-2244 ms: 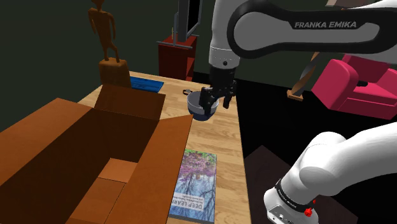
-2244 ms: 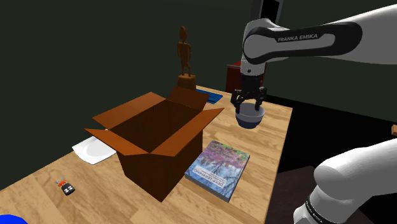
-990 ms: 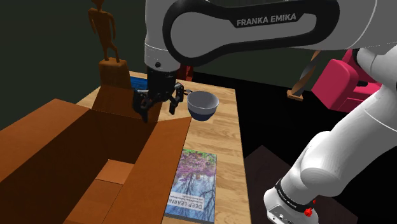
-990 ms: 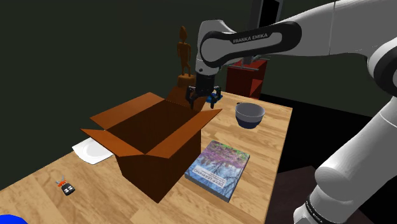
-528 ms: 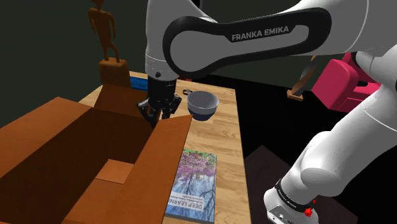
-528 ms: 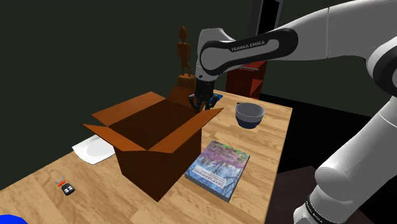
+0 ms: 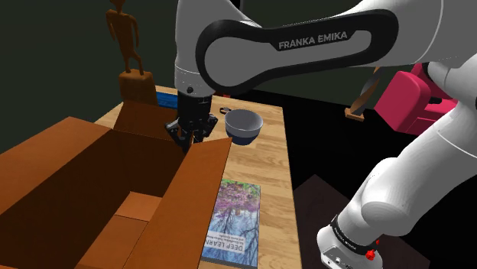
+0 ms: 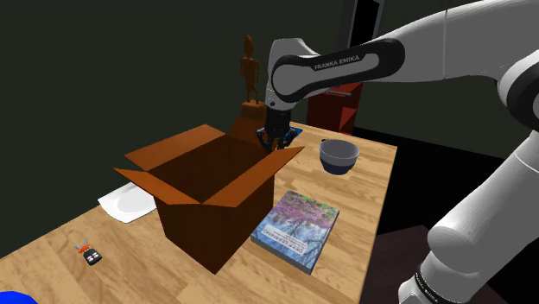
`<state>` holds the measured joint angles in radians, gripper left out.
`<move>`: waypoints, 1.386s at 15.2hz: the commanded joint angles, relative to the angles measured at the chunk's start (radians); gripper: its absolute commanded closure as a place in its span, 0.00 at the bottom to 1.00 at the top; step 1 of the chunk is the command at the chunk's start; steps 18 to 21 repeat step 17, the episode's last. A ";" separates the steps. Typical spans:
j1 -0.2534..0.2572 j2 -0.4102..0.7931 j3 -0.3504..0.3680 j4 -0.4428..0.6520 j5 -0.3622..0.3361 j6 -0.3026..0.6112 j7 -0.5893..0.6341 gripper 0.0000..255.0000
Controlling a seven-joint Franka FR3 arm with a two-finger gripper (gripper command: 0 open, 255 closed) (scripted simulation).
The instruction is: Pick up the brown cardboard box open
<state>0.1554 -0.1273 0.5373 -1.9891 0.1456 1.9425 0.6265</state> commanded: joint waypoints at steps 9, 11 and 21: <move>-0.004 -0.006 -0.007 0.114 -0.003 -0.121 0.007 1.00; -0.005 -0.005 -0.007 0.142 -0.004 -0.148 0.009 1.00; -0.006 0.001 -0.008 0.204 -0.009 -0.204 0.016 1.00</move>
